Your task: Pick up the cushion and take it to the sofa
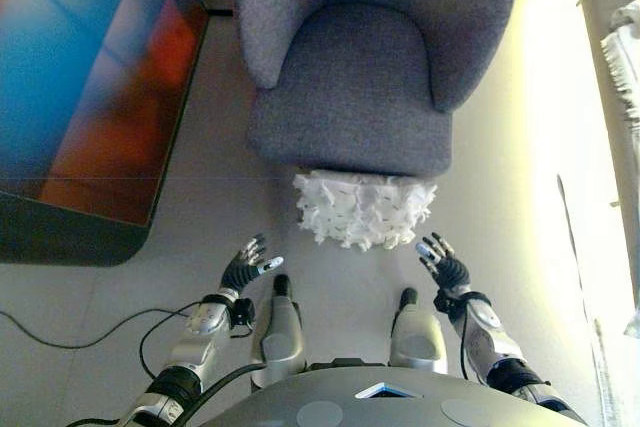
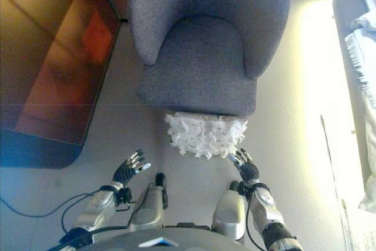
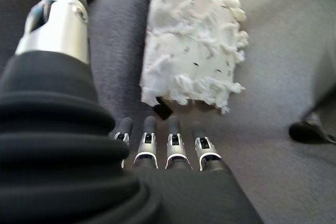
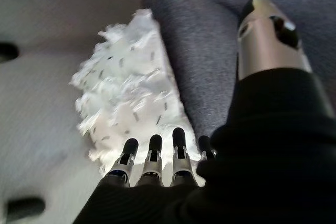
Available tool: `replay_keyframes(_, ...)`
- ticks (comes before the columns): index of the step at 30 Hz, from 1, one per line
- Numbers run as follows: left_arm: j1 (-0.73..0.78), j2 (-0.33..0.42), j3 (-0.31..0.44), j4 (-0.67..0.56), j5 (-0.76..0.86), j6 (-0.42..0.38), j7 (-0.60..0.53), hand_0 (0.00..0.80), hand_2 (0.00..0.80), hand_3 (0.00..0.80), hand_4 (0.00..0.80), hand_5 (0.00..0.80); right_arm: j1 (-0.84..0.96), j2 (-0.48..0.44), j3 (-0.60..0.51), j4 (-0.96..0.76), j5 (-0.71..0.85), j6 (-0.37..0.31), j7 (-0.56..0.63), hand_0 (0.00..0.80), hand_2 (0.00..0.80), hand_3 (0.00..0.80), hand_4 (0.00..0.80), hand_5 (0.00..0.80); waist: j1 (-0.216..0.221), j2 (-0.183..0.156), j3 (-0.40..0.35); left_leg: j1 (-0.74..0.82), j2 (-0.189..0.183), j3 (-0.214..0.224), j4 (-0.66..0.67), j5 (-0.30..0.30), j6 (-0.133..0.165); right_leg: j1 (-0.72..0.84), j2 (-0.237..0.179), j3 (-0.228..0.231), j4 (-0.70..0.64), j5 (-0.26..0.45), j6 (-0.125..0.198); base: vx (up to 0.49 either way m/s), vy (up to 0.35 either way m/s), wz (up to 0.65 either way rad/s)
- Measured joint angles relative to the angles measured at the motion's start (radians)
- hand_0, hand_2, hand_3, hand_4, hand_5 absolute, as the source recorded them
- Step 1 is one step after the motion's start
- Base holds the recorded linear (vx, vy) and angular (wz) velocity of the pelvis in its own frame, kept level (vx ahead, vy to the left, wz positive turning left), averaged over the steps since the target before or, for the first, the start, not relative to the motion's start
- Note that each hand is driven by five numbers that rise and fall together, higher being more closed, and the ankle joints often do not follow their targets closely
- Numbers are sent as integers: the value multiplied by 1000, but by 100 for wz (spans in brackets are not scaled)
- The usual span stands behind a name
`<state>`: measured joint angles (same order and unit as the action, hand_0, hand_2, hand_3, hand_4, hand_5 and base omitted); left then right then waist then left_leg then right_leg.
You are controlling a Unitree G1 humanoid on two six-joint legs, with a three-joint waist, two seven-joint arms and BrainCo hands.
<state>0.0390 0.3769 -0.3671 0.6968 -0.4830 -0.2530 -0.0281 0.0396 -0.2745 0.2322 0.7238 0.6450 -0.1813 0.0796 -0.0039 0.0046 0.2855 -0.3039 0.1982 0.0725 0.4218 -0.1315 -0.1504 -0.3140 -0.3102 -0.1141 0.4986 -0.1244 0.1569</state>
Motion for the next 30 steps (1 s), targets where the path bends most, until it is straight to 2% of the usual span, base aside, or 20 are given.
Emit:
replay_keyframes(2,-53,15,-3,4,0,-1,35,0,0,0,0,0,-34,0,39,4,-6,-3,3,0,0,0,0,0,-2,-29,34,-88,20,6,76,-12,-3,-81,-18,9,4,-14,-32,-207,-300,-21)
replay_keyframes(3,-108,21,-5,13,0,-2,63,0,0,0,0,0,-68,-3,57,6,-6,-3,3,0,0,0,0,0,-5,-34,64,-141,45,5,103,-3,-9,-127,-10,18,7,2,2,-166,-228,-8)
replay_keyframes(4,-166,28,-6,20,0,-2,93,0,0,0,0,0,-117,-11,80,12,-5,-4,0,0,0,0,0,0,-5,-40,83,-204,60,-10,124,7,-6,-171,15,32,10,18,29,-120,-125,2)
replay_keyframes(5,-225,24,-10,25,0,-2,117,0,0,0,0,0,-169,-17,85,13,-5,-6,-7,0,0,0,0,0,-7,-32,126,-248,64,-33,132,23,-8,-214,34,45,37,23,24,-77,-124,4)
replay_keyframes(8,-355,-9,-41,30,4,-5,180,0,0,0,0,0,-304,-26,94,14,-4,-8,-36,0,0,0,0,0,-29,-25,214,-312,71,-46,113,61,2,-312,45,52,101,17,4,-51,-133,5)
replay_keyframes(10,-417,-34,-44,92,35,-13,190,0,0,0,0,0,-358,-26,97,21,-3,-9,-47,0,0,0,0,0,-52,-17,226,-339,74,-34,75,96,11,-352,49,46,122,12,-8,-105,-137,30)
replay_keyframes(11,-450,-45,-48,117,37,-20,192,0,0,0,0,0,-391,-29,99,33,1,-12,-63,0,0,0,0,0,-68,-11,233,-357,81,-16,49,104,20,-373,38,28,134,7,-15,-128,-52,53)
replay_keyframes(13,-510,-60,-72,141,37,-49,197,0,0,0,0,0,-452,-40,105,84,16,-27,-91,0,0,0,0,0,-77,1,237,-407,74,-2,6,127,35,-439,16,10,160,-3,-30,-132,33,52)
replay_keyframes(14,-536,-63,-80,149,37,-67,203,0,0,0,0,0,-511,-41,104,135,15,-30,-96,0,0,0,0,0,-79,2,237,-436,62,-13,-1,132,42,-481,18,17,168,0,-35,-104,67,10)
replay_keyframes(17,-578,-76,-86,150,37,-89,244,0,0,0,0,0,-656,-65,115,171,12,-29,-130,0,0,0,0,0,-57,7,238,-539,7,-96,50,142,34,-610,42,79,182,15,-28,-12,133,-43)
replay_keyframes(18,-594,-77,-95,148,35,-89,268,0,0,0,0,0,-697,-72,119,180,2,-28,-140,0,0,0,0,0,-53,6,238,-580,-36,-161,109,105,25,-652,58,113,184,33,-24,114,38,-81)
replay_keyframes(19,-611,-76,-100,146,35,-89,283,0,0,0,0,0,-741,-79,120,180,-5,-27,-148,0,0,0,0,0,-38,8,239,-615,-44,-181,157,64,-3,-693,68,141,192,43,-16,89,-70,-80)
replay_keyframes(20,-633,-75,-95,146,35,-88,288,0,0,0,0,0,-762,-90,125,169,-5,-27,-155,0,0,0,0,0,-37,18,244,-649,-40,-178,204,40,-42,-721,66,146,216,42,-4,63,-75,-52)
replay_keyframes(21,-658,-74,-86,146,34,-88,291,0,0,0,0,0,-771,-99,130,158,-5,-27,-162,0,0,0,0,0,-38,27,245,-688,-39,-175,257,30,-66,-747,59,147,253,30,4,-30,-56,-2)
replay_keyframes(23,-724,-49,-86,139,28,-91,294,0,0,0,0,0,-779,-110,136,156,-5,-27,-179,0,0,0,0,0,-37,28,244,-769,-39,-160,333,15,-49,-802,44,146,324,-9,10,-43,-22,40)
replay_keyframes(27,-820,26,-82,146,-26,-86,317,0,0,0,0,0,-872,-106,139,169,-7,-19,-210,0,0,0,0,0,-30,27,245,-914,-34,-161,460,-10,-43,-947,37,161,454,-46,2,-45,-20,14)
replay_keyframes(30,-832,47,-81,153,-52,-74,353,0,0,0,0,0,-931,-111,138,173,-6,-16,-237,0,0,0,0,0,-33,27,245,-979,-26,-167,544,-38,-42,-1017,42,181,536,-69,-8,-22,-21,-8)
